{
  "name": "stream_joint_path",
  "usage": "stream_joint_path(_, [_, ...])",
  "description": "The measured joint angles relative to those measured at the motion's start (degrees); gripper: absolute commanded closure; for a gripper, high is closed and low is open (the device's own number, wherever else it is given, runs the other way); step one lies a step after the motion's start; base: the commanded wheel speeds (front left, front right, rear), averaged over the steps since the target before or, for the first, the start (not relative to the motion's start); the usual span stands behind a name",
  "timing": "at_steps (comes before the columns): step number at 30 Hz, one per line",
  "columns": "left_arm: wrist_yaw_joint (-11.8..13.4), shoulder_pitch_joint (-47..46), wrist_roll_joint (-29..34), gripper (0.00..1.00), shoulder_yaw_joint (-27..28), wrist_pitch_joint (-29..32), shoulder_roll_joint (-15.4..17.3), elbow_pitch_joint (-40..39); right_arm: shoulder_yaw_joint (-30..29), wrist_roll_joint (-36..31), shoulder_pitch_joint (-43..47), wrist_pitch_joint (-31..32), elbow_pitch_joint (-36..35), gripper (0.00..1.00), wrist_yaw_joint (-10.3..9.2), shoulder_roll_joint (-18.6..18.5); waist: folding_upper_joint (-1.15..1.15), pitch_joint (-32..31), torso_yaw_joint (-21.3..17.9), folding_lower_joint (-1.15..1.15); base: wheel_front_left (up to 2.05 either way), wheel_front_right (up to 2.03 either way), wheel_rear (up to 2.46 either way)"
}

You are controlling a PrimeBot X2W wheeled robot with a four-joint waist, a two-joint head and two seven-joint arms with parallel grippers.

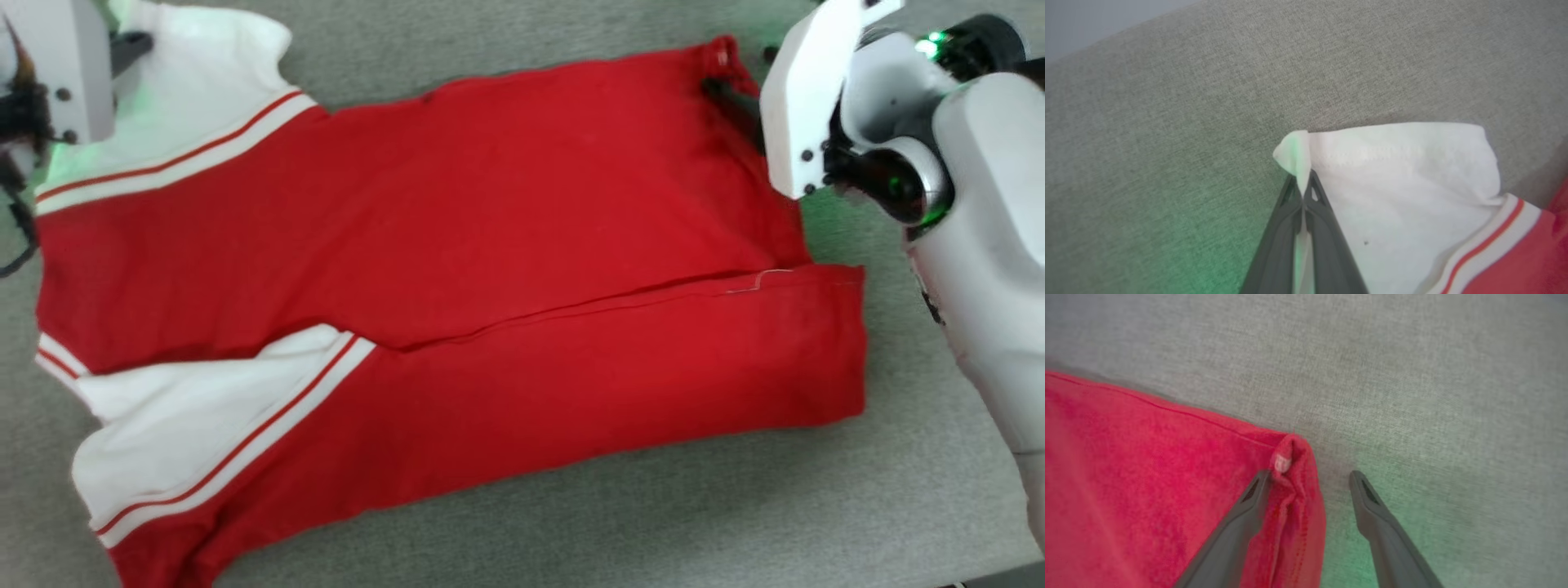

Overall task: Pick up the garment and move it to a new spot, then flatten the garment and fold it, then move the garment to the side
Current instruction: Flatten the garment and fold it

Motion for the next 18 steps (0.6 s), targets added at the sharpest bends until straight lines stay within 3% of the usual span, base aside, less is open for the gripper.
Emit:
stream_joint_path(6, [0.00, -1.20, -1.33, 1.00, -2.37, -1.83, -1.00, -0.25, 3.93, 3.75, -3.44, 1.23, 4.10, 0.00, -0.04, -0.70, 0.00, 0.75, 1.85, 0.00, 0.00, 0.00, 0.00])
stream_joint_path(9, [0.00, -1.26, -2.69, 1.00, -3.32, -3.24, -1.41, -0.40, 5.61, 6.01, -4.15, 1.12, 5.22, 1.00, -0.05, -1.56, 0.00, 0.67, 2.48, 0.00, 0.00, 0.00, 0.00])
stream_joint_path(18, [0.00, 1.31, -8.06, 1.00, -4.23, -12.68, -4.27, -4.09, 9.04, 9.87, 0.31, -9.61, 4.53, 1.00, 0.01, -6.17, 0.00, -3.00, 4.92, 0.00, 0.00, 0.00, 0.00])
